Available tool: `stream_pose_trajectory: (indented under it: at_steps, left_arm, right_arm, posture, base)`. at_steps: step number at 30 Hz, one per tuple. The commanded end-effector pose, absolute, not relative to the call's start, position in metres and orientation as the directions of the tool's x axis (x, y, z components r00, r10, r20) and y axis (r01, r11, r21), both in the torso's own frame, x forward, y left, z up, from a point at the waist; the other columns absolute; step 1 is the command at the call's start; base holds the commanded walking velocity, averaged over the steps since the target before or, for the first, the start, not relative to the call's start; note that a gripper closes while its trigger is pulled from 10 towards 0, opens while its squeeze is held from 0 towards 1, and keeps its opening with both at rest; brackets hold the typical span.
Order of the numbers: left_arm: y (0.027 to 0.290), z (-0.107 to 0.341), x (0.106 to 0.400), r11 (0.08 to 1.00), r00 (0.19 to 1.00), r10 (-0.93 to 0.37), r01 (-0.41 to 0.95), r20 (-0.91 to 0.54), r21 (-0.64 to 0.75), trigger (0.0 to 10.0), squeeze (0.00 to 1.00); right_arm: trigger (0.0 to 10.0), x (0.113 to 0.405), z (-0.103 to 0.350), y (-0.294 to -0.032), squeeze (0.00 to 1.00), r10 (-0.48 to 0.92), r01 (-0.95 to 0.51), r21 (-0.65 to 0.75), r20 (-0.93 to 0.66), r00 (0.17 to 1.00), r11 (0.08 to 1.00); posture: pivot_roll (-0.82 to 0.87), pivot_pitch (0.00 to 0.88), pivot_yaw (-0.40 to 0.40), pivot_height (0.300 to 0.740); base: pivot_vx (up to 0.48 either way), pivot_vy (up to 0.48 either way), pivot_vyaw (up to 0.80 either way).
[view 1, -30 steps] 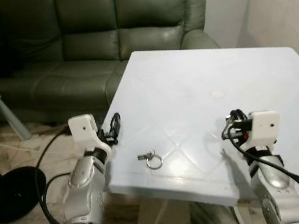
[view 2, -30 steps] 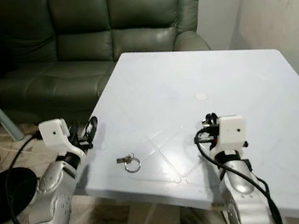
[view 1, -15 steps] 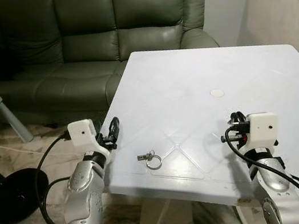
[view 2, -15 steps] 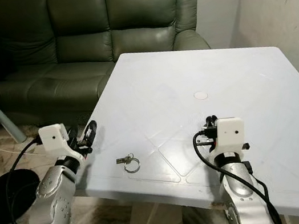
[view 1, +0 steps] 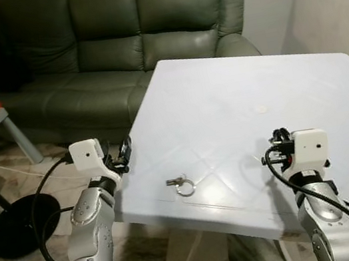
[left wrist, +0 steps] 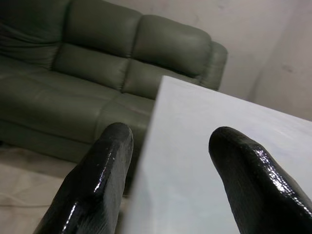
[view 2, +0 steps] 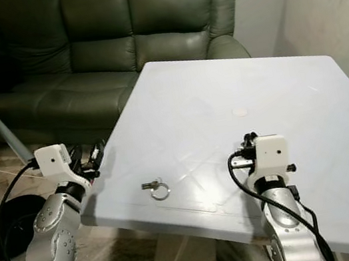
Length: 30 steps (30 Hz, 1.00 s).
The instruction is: Hang keys on a hook
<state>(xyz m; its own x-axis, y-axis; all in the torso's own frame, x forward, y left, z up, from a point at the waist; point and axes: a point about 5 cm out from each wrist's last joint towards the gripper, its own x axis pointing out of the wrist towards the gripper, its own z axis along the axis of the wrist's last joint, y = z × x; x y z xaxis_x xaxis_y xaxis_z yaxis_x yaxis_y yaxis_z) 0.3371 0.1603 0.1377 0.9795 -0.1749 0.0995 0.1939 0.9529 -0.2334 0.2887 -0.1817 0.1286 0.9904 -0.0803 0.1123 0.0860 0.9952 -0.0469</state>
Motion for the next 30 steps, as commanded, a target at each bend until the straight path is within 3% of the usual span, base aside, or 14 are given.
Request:
stream_pose_trajectory:
  at_steps: [1, 4, 30]
  left_arm:
    - [0.1631, 0.1411, 0.3377, 0.955, 0.98, -0.168, 0.19, 0.111, -0.23, 10.0, 0.0]
    - [0.1628, 0.1403, 0.3377, 0.954, 0.98, -0.166, 0.188, 0.108, -0.233, 10.0, 0.0]
    - [0.1648, 0.1455, 0.3397, 0.961, 0.984, -0.127, 0.153, 0.123, -0.231, 10.0, 0.0]
  right_arm:
    - [10.0, 0.2904, 0.1337, -0.1752, 0.0, -0.054, 0.06, -0.045, 0.12, 0.991, 0.997]
    - [10.0, 0.2903, 0.1325, -0.1752, 0.0, -0.054, 0.059, -0.047, 0.111, 0.992, 0.997]
    - [10.0, 0.2926, 0.1314, -0.1741, 0.0, -0.045, 0.05, -0.054, 0.09, 0.995, 0.997]
  posture:
    - [-0.06, 0.0, -0.023, 0.74]
    - [-0.06, 0.0, -0.023, 0.74]
    - [-0.05, 0.0, -0.031, 0.74]
  base:
    - [0.0, 0.476, 0.0]
    - [0.0, 0.476, -0.45]
    - [0.0, 0.0, -0.8]
